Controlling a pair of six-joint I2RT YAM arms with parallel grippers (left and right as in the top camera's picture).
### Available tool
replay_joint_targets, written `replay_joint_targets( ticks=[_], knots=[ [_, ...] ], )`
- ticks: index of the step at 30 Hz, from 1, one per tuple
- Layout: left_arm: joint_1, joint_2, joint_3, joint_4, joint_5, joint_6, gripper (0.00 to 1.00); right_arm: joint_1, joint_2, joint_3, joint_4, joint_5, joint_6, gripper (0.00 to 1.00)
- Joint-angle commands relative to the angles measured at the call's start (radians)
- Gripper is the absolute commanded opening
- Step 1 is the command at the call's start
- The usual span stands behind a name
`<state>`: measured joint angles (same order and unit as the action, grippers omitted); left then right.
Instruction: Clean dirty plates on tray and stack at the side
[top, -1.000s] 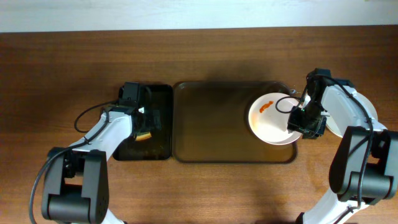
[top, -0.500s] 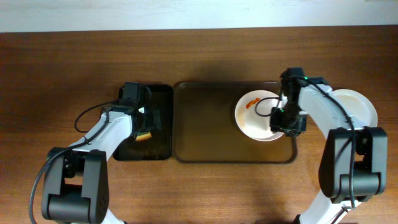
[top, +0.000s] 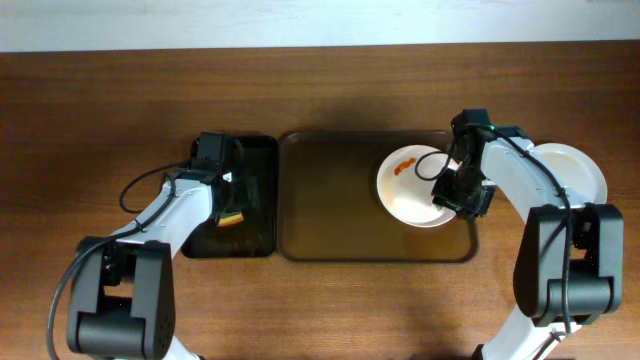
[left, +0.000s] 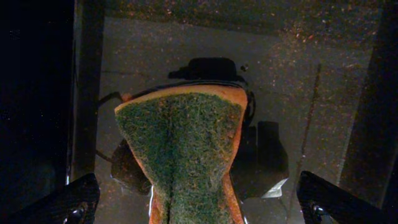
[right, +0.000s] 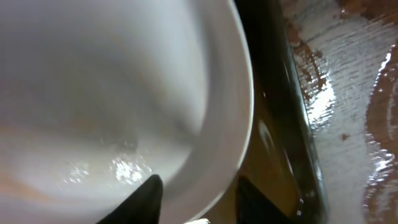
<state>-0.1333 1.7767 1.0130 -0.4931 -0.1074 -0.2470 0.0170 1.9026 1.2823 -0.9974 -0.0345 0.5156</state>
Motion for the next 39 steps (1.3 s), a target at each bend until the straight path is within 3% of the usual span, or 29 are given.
replay_joint_targets(
  ticks=[1, 4, 5, 6, 7, 12, 17, 21, 24, 27, 31, 32, 33, 34, 37, 39],
  knots=[
    [-0.001, 0.007, 0.001, -0.001, 0.007, 0.001, 1.0, -0.011, -0.011, -0.049, 0.034, -0.01, 0.096, 0.3],
    [-0.001, 0.007, 0.001, -0.001, 0.007, 0.001, 1.0, -0.012, -0.011, -0.071, 0.041, -0.009, 0.122, 0.25],
    [-0.001, 0.007, 0.001, -0.001, 0.007, 0.001, 1.0, -0.012, -0.011, -0.071, 0.045, -0.01, 0.122, 0.2],
    [-0.001, 0.007, 0.001, -0.002, 0.007, 0.001, 1.0, -0.012, -0.011, -0.071, 0.048, -0.009, 0.121, 0.07],
    [-0.001, 0.007, 0.001, -0.001, 0.007, 0.001, 1.0, -0.012, -0.011, -0.071, 0.049, -0.009, 0.116, 0.04],
    [-0.001, 0.007, 0.001, -0.001, 0.007, 0.001, 1.0, -0.005, -0.011, -0.071, 0.09, -0.009, -0.156, 0.04],
    [-0.001, 0.007, 0.001, -0.001, 0.007, 0.001, 1.0, -0.005, -0.011, -0.071, 0.158, -0.009, -0.315, 0.06],
    [-0.001, 0.007, 0.001, -0.001, 0.007, 0.001, 1.0, -0.005, -0.011, -0.05, 0.164, -0.011, -0.381, 0.32],
    [-0.001, 0.007, 0.001, -0.001, 0.007, 0.001, 1.0, -0.005, -0.011, 0.022, 0.098, -0.035, -0.381, 0.45],
    [-0.003, 0.007, 0.001, 0.015, 0.007, 0.001, 1.0, -0.005, -0.011, 0.113, 0.013, -0.044, -0.381, 0.73],
    [-0.004, 0.007, 0.001, 0.068, 0.109, 0.001, 0.98, -0.005, -0.011, 0.173, -0.002, -0.082, -0.38, 0.84],
    [-0.002, 0.007, 0.001, 0.048, 0.119, 0.001, 0.7, -0.005, -0.011, 0.173, -0.007, -0.12, -0.38, 0.86],
    [-0.001, 0.007, 0.001, 0.023, 0.119, 0.001, 0.54, -0.004, -0.011, 0.173, -0.014, -0.145, -0.38, 0.87],
    [-0.003, 0.007, 0.001, -0.013, 0.119, 0.001, 0.5, -0.003, -0.011, 0.173, -0.027, -0.157, -0.38, 0.88],
    [-0.003, 0.019, -0.015, -0.047, 0.119, 0.001, 0.66, -0.003, -0.011, 0.173, -0.063, -0.157, -0.38, 0.96],
    [-0.003, 0.042, -0.039, -0.048, 0.119, 0.001, 0.69, -0.003, -0.011, 0.173, -0.07, -0.156, -0.381, 0.98]
  ],
)
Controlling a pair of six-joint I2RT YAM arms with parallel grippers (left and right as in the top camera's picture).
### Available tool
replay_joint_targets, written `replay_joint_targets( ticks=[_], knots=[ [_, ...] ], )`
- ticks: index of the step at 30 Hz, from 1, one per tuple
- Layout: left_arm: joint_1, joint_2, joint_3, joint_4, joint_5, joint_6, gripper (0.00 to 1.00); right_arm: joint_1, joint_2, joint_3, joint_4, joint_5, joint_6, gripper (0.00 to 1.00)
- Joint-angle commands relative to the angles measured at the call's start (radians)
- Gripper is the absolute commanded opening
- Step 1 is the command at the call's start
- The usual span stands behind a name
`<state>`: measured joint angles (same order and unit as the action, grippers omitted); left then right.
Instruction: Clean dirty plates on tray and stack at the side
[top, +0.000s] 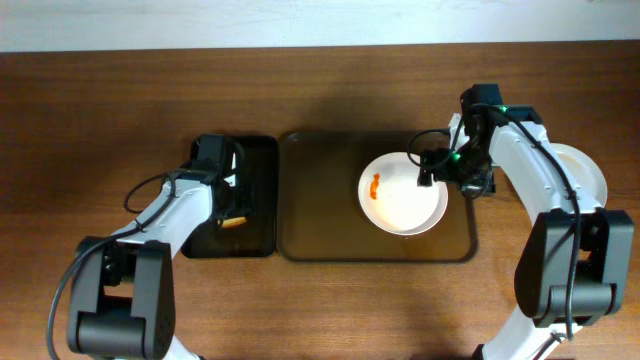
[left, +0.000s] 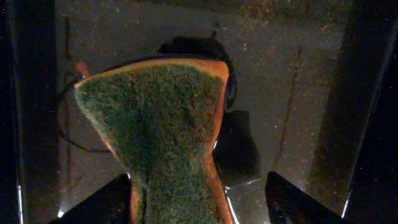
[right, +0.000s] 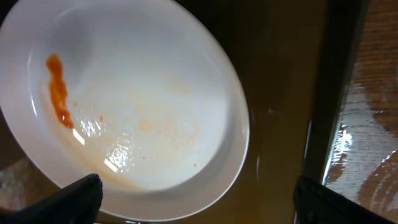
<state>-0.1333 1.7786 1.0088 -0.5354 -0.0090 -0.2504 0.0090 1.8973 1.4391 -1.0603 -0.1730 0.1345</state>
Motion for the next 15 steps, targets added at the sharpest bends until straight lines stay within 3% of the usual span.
replay_joint_targets(
  ticks=[1, 2, 4, 5, 6, 7, 8, 15],
  knots=[
    [-0.003, 0.046, -0.046, -0.005, 0.021, 0.004, 0.59, 0.005, -0.006, 0.016, -0.006, -0.018, 0.0, 0.98],
    [-0.003, 0.047, -0.053, -0.004, 0.021, 0.004, 0.23, 0.005, -0.006, 0.016, -0.006, -0.018, 0.0, 0.98],
    [-0.003, 0.046, -0.053, 0.016, 0.01, 0.005, 0.12, 0.005, -0.006, 0.016, -0.006, -0.018, 0.0, 0.98],
    [-0.002, 0.046, -0.053, 0.032, 0.009, 0.005, 0.3, 0.005, -0.006, 0.016, -0.007, -0.018, 0.0, 0.98],
    [0.0, 0.046, -0.043, 0.05, 0.009, 0.023, 0.61, 0.005, -0.006, 0.016, -0.007, -0.018, 0.0, 0.98],
    [0.001, 0.046, -0.027, 0.052, 0.007, 0.052, 0.74, 0.005, -0.006, 0.016, -0.007, -0.018, 0.0, 0.98],
    [0.001, 0.046, 0.002, 0.052, -0.022, 0.069, 0.8, 0.005, -0.006, 0.016, -0.007, -0.018, 0.0, 0.98],
    [0.001, 0.079, 0.022, 0.158, -0.097, 0.069, 0.75, 0.005, -0.006, 0.006, -0.026, -0.018, 0.0, 0.98]
  ],
)
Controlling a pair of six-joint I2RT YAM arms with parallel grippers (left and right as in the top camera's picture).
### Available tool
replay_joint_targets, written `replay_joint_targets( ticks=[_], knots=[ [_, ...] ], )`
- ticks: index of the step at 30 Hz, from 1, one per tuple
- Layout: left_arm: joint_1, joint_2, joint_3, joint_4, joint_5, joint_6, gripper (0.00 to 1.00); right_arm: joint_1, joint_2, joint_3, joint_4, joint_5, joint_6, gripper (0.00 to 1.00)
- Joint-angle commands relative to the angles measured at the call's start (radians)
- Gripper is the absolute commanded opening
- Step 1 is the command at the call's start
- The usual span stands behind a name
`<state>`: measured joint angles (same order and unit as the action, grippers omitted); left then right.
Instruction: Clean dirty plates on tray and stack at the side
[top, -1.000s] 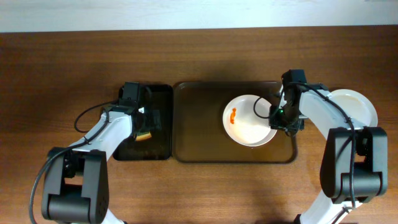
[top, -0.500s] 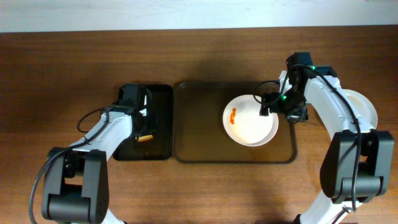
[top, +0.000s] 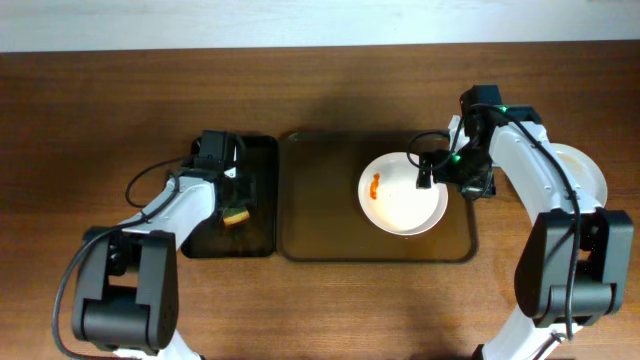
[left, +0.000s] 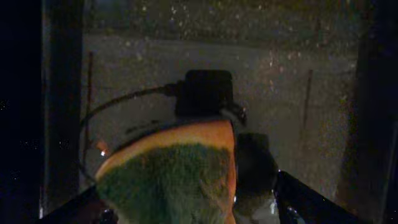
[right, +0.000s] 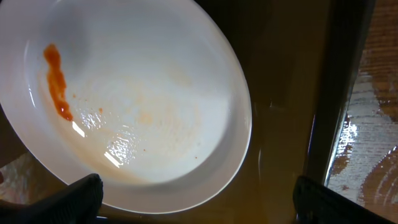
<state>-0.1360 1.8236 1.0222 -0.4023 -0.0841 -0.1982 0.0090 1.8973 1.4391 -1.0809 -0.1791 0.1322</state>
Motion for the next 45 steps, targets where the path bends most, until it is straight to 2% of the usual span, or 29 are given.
replay_joint_targets(
  ticks=[1, 2, 4, 5, 6, 7, 8, 10, 11, 15, 21, 23, 25, 27, 28, 34, 37, 38, 39, 41, 42, 45],
  knots=[
    [0.003, 0.052, 0.009, 0.05, -0.021, 0.016, 0.54, 0.005, -0.006, -0.006, -0.006, -0.012, 0.003, 0.98],
    [0.003, 0.061, 0.009, 0.076, -0.021, 0.016, 0.28, 0.005, -0.006, -0.015, -0.005, -0.011, 0.002, 0.98],
    [0.003, 0.062, 0.009, 0.1, -0.017, 0.016, 0.15, 0.005, -0.006, -0.024, -0.005, -0.012, 0.003, 0.98],
    [0.003, 0.061, 0.009, 0.106, -0.017, 0.016, 0.15, 0.005, -0.006, -0.026, -0.005, -0.012, 0.003, 0.98],
    [0.003, 0.061, 0.009, 0.101, -0.016, 0.016, 0.62, 0.005, -0.006, -0.026, -0.01, -0.012, 0.003, 0.98],
    [0.003, 0.061, 0.009, 0.091, -0.006, 0.016, 0.73, 0.005, -0.006, -0.027, -0.015, -0.012, 0.003, 0.98],
    [0.003, 0.061, 0.009, 0.079, 0.013, 0.016, 0.74, 0.005, -0.006, -0.032, -0.015, -0.011, 0.003, 0.98],
    [0.003, 0.061, 0.009, 0.064, 0.074, 0.016, 0.74, 0.005, -0.002, -0.05, 0.007, 0.01, 0.003, 0.72],
    [0.003, 0.061, 0.009, 0.063, 0.082, 0.016, 0.74, 0.005, 0.004, -0.054, 0.016, 0.01, 0.003, 0.66],
    [0.0, 0.061, 0.009, 0.041, 0.089, 0.016, 0.73, 0.005, 0.022, -0.114, 0.103, 0.04, 0.003, 0.62],
    [0.0, 0.061, 0.009, 0.038, 0.089, 0.016, 0.75, 0.004, 0.023, -0.207, 0.224, 0.068, 0.008, 0.47],
    [0.0, 0.061, 0.009, 0.038, 0.089, 0.016, 0.74, 0.004, 0.023, -0.209, 0.225, 0.076, 0.04, 0.42],
    [0.0, 0.061, 0.009, 0.038, 0.089, 0.016, 0.71, 0.004, 0.023, -0.209, 0.212, 0.075, 0.04, 0.42],
    [0.0, 0.061, 0.009, 0.042, 0.089, 0.016, 0.71, 0.003, 0.023, -0.209, 0.211, 0.082, 0.04, 0.13],
    [0.0, 0.061, 0.009, 0.042, 0.089, 0.016, 0.71, 0.004, 0.023, -0.209, 0.215, 0.082, 0.041, 0.04],
    [0.0, 0.061, 0.009, 0.042, 0.089, 0.016, 0.71, 0.005, 0.023, -0.232, 0.267, 0.076, 0.041, 0.04],
    [-0.002, 0.061, 0.009, 0.025, 0.089, 0.016, 0.7, 0.005, 0.023, -0.232, 0.272, 0.002, 0.041, 0.04],
    [-0.003, 0.062, 0.009, 0.015, 0.089, 0.016, 0.59, 0.005, 0.023, -0.232, 0.272, 0.002, 0.041, 0.04],
    [-0.003, 0.062, 0.009, 0.016, 0.089, 0.016, 0.38, 0.005, 0.023, -0.232, 0.275, 0.002, 0.041, 0.04],
    [-0.003, 0.062, 0.009, 0.026, 0.088, 0.016, 0.06, 0.005, 0.023, -0.232, 0.279, 0.002, 0.041, 0.04],
    [0.0, 0.061, 0.011, 0.06, 0.085, 0.016, 0.0, 0.005, 0.023, -0.232, 0.283, 0.002, 0.041, 0.04],
    [0.013, 0.047, 0.067, 0.011, 0.084, 0.016, 0.0, 0.005, 0.023, -0.232, 0.285, 0.003, 0.041, 0.04]
  ],
)
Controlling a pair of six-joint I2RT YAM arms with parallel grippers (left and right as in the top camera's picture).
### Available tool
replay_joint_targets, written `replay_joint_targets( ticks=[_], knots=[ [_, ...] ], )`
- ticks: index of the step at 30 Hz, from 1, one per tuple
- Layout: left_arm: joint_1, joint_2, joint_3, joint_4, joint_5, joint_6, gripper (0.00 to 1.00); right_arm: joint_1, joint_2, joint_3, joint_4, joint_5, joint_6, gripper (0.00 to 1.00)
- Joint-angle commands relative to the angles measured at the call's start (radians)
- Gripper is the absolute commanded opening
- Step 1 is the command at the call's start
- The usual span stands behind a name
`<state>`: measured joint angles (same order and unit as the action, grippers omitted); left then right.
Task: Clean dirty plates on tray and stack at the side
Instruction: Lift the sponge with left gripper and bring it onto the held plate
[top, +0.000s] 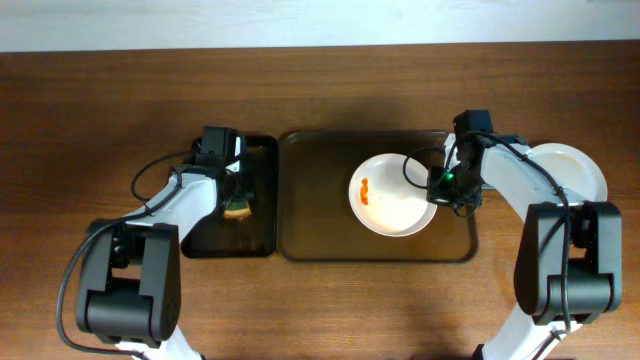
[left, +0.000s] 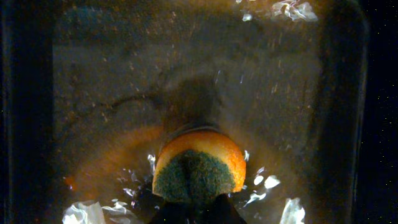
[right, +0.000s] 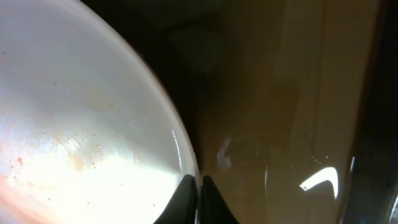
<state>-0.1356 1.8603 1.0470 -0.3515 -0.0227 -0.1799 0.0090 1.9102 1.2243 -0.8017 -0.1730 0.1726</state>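
A white dirty plate (top: 392, 197) with an orange-red smear (top: 365, 190) lies on the brown tray (top: 320, 215). My right gripper (top: 440, 190) is shut on the plate's right rim; in the right wrist view its fingertips (right: 185, 198) pinch the rim of the plate (right: 74, 143). A clean white plate (top: 575, 165) rests on the table at the far right. My left gripper (left: 196, 213) is shut on a squeezed green-and-orange sponge (left: 198, 165), held over the wet floor of the black basin (top: 262, 230).
The basin (left: 93, 93) holds shallow water that glints around the sponge. Its walls stand close to either side of the left gripper. The brown tray's raised right edge (right: 367, 124) runs just beyond the right gripper. Bare wooden table (top: 100, 120) surrounds both.
My right gripper was open over the plate's right side and is now shut on its rim, and the plate lies slightly further left. The left gripper's fingers have closed tighter, squeezing the sponge.
The right gripper first held the plate's rim at the tray's right end. Then the plate lay flat nearer the tray's middle with the gripper open above it. Now that gripper grips the rim again. Throughout, the left gripper kept the sponge in the basin.
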Motion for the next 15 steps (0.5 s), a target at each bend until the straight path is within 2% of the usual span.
replay_joint_targets(
  ticks=[1, 7, 11, 13, 15],
  knots=[
    [0.017, 0.0, 0.063, -0.062, 0.021, -0.002, 0.0, 0.005, 0.01, -0.018, 0.006, -0.003, 0.0, 0.04],
    [0.039, -0.08, 0.114, -0.122, 0.035, -0.002, 0.0, 0.005, 0.01, -0.018, 0.007, -0.003, 0.0, 0.04],
    [0.034, -0.175, 0.116, -0.114, -0.14, 0.01, 0.0, 0.005, 0.01, -0.018, 0.005, -0.004, 0.0, 0.04],
    [0.012, -0.224, 0.116, -0.084, -0.285, 0.018, 0.0, 0.005, 0.01, -0.018, 0.006, -0.004, 0.0, 0.04],
    [-0.023, -0.228, 0.116, -0.098, -0.298, 0.018, 0.0, 0.005, 0.01, -0.018, 0.002, -0.004, 0.0, 0.04]
  ],
)
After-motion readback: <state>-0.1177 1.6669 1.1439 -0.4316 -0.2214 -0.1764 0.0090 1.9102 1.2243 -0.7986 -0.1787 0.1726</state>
